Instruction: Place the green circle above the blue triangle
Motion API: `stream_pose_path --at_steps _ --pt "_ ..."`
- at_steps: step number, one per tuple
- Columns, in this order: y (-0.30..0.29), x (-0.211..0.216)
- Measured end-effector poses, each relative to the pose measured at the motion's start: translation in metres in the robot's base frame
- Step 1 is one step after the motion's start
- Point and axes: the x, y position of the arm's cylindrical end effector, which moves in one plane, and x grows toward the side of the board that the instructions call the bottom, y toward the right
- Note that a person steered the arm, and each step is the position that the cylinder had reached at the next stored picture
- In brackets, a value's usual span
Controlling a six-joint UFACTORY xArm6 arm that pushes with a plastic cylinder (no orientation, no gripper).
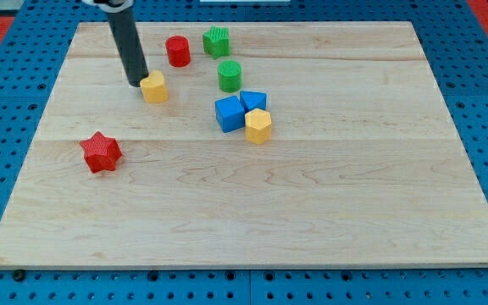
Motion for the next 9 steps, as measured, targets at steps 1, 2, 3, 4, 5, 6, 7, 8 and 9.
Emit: stream_pose_path --at_steps 1,2,3,4,5,6,7,8,9 --pt "0.011 0.029" --pt "0.053 0.046" --pt "0.1 0.045" --pt "0.055 -0.01" --pt "0.042 -0.028" --pt "0.097 -0.03" --pt "0.131 -0.03" --pt "0.13 -0.017" --pt "0.129 -0.008"
